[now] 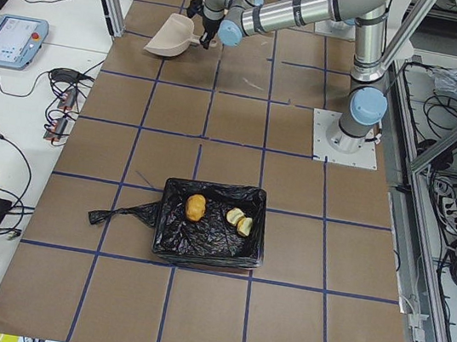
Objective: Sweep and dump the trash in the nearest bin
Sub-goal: 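Carry the empty dustpan back with the left gripper and set it down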
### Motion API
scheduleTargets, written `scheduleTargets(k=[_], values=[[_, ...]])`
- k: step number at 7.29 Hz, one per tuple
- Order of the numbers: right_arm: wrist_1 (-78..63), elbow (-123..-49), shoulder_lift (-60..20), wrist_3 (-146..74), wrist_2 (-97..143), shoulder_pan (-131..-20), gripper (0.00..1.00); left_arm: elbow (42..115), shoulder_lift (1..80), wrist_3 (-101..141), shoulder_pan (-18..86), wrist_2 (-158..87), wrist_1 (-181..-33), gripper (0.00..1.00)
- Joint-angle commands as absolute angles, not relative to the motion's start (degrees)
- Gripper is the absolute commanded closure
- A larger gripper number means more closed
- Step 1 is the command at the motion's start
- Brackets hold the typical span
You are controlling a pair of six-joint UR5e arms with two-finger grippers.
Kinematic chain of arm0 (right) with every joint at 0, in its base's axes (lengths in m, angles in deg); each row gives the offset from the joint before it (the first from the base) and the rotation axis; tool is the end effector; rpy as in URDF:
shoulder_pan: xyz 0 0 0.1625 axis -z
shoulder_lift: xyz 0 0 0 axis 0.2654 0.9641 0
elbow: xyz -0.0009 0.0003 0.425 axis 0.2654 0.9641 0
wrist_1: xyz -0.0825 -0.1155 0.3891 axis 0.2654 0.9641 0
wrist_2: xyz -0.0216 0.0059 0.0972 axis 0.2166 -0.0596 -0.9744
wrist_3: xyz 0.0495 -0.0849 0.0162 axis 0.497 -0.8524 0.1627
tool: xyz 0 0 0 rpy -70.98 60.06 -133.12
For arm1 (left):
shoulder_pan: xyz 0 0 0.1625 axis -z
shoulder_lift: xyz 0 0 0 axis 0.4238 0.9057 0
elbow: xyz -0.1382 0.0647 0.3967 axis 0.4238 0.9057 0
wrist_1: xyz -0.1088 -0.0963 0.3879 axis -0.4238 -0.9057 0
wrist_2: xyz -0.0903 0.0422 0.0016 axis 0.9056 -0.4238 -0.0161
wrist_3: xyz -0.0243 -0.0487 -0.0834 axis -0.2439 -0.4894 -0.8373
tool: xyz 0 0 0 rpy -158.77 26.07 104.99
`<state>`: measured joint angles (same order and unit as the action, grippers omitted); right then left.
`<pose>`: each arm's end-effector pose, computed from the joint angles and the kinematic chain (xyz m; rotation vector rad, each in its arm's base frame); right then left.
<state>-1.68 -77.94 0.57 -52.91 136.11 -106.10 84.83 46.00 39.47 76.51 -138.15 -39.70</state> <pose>0.1397 -0.4816 0.5218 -0.0335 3.1363 0.0556 -0.2707 -0.5813 0.2554 -0.4365 -2.9417 0.2080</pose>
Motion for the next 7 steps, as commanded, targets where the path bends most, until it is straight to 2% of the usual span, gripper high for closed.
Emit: scheduleTargets(k=[1, 3, 4, 6, 7], values=[[-1.65, -78.4, 0.57, -52.92, 136.11, -106.1, 0.0, 84.63, 48.54, 35.18, 79.68, -138.6, -35.37, 0.94], [-1.56, -78.57, 0.74, -52.83, 136.11, -106.1, 0.0, 84.54, 49.08, 33.5, 81.26, -140.52, -34.21, 0.92], [-1.64, -78.58, 0.83, -52.92, 136.11, -106.1, 0.0, 84.46, 49.26, 32.55, 82.32, -141.15, -34.21, 0.85], [-1.64, -78.66, 0.92, -53.01, 136.11, -106.01, 0.0, 84.46, 48.03, 21.86, 84.34, -141.24, -33.77, 0.05], [-1.56, -78.66, 0.92, -52.83, 136.11, -106.09, 0.0, 84.28, 47.07, 21.9, 84.09, -141.33, -33.85, 0.0]])
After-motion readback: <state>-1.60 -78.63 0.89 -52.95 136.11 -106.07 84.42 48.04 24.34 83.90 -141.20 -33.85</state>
